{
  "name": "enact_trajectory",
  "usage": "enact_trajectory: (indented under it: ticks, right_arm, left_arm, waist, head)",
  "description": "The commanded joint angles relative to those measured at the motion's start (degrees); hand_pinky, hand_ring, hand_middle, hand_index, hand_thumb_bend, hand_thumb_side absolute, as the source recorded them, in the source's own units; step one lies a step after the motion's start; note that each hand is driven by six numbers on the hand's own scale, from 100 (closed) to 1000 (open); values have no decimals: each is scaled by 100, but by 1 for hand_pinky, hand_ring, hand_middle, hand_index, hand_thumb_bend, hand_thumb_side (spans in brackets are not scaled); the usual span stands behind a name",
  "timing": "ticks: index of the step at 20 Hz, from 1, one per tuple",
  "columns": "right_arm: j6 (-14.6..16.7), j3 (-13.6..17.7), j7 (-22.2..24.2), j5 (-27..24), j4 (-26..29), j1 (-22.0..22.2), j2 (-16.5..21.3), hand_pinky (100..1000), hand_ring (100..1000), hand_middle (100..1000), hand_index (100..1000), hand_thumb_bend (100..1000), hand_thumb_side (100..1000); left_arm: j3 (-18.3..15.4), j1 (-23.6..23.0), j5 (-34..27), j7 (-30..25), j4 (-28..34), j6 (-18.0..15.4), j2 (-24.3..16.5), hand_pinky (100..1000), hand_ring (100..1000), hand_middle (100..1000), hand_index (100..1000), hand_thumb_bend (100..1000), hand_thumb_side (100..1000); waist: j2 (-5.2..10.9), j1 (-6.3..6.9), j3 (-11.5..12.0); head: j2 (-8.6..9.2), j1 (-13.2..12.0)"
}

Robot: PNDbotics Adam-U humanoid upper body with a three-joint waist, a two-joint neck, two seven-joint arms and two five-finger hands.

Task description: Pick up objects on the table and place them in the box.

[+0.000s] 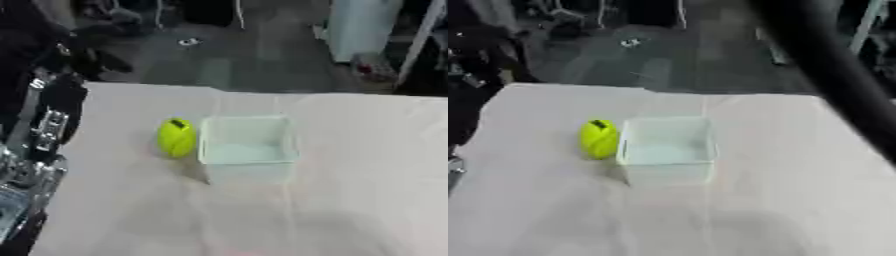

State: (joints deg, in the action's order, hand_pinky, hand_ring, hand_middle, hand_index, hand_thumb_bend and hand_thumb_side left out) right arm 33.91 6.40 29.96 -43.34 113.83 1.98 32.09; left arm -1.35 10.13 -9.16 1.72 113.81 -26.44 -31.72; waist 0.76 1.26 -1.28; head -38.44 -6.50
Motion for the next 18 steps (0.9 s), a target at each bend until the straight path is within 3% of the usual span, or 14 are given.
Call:
enact_trajectory:
  ticks: [1,7,11,16,17,18]
  right_arm:
    - [681,68,672,-8,77,-40,169,204,476,527,590,100,955]
    - [679,67,677,-1,77,-33,165,203,476,528,590,100,957]
    - [682,108,640,17,77,9,141,204,476,528,590,100,957]
    - [664,225,448,96,77,102,120,203,475,528,596,100,956]
    - [657,216,435,113,77,101,126,203,475,530,597,100,1000]
    - [656,206,425,131,77,95,127,201,475,529,599,100,958]
  left_arm:
    - [-67,55,9,13,78,-5,-172,630,624,797,816,156,794]
    - [-67,54,12,11,78,0,-174,630,624,797,816,155,796]
    - [-84,136,10,17,78,50,-212,633,627,800,818,160,795]
    - [-191,316,152,214,72,524,-765,640,631,802,817,159,782]
    - [-160,384,176,214,20,594,-997,641,631,815,817,159,777]
    - [-108,451,100,207,-76,684,-1159,654,642,807,822,158,776]
  waist:
    - [45,-5,2]
    - [43,-8,3]
    - [46,-24,15]
    - [54,-7,34]
    - [48,5,20]
    - [45,9,8]
  head:
    - [89,41]
    - [63,34]
    - [-70,86]
    - [-228,116]
    - [-236,91]
    - [-240,74]
